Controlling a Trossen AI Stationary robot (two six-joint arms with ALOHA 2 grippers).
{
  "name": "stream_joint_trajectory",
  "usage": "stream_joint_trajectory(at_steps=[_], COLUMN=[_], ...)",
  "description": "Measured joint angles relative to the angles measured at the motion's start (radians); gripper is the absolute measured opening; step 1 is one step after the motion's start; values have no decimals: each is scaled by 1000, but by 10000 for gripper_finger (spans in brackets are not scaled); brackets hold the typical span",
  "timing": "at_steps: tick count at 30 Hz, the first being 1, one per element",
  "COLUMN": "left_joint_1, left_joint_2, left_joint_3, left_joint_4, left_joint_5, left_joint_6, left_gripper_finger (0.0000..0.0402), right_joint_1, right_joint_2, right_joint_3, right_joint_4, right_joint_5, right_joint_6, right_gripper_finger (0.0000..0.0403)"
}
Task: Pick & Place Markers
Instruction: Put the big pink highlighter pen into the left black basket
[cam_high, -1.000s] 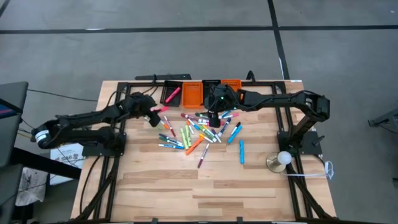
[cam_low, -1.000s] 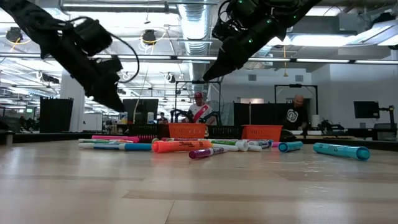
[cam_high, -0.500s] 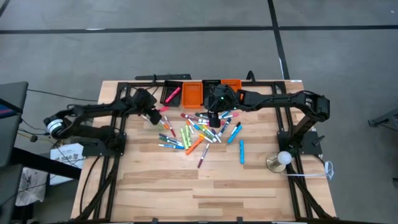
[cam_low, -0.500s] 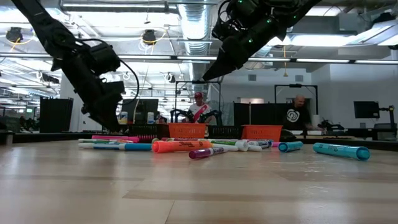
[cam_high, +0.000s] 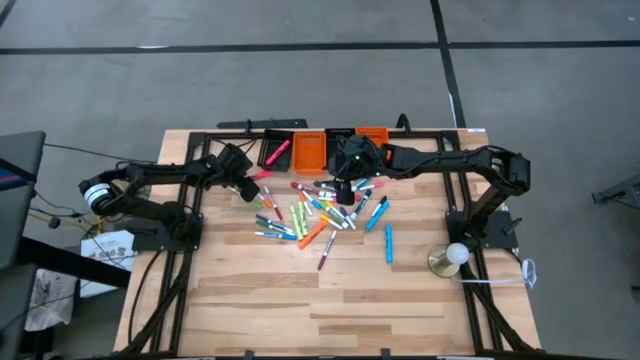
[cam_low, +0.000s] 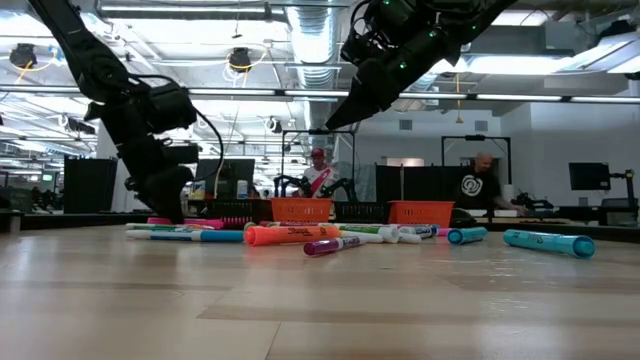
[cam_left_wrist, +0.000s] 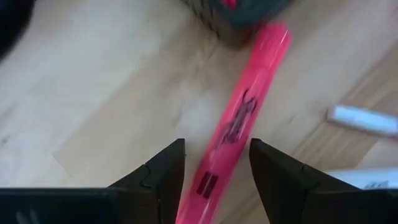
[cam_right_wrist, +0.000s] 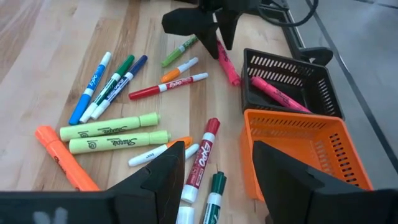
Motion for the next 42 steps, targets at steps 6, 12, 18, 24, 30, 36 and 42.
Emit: stream_joint_trajectory(at_steps=[6,12,18,24,30,36,42], left_joint_1=[0,-2,-5,-5,-7,-8,-10], left_joint_2=[53,21,-18,-45,-58,-58,-58], left_joint_3=[6,2,-3,-4,1,1,1], left_joint_4=[12,4,-26,-34,-18,-45,-63], left_joint_5=[3,11,17,11,-10,19,76], left_joint_6=[0,1,12,7,-4,-4,-18], left_gripper_finger=[174,121,66,78,71,75,72], right_joint_1=[0,0,0,0,0,0,0], right_joint_2=[0,0,0,0,0,0,0], right_joint_3=[0,0,0,0,0,0,0], right_joint_4=[0,0,0,0,-1,0,0], right_joint_5=[0,0,0,0,0,0,0], right_joint_6=[0,0,0,0,0,-5,-6], right_gripper_finger=[178,180,177,177,177,177,177])
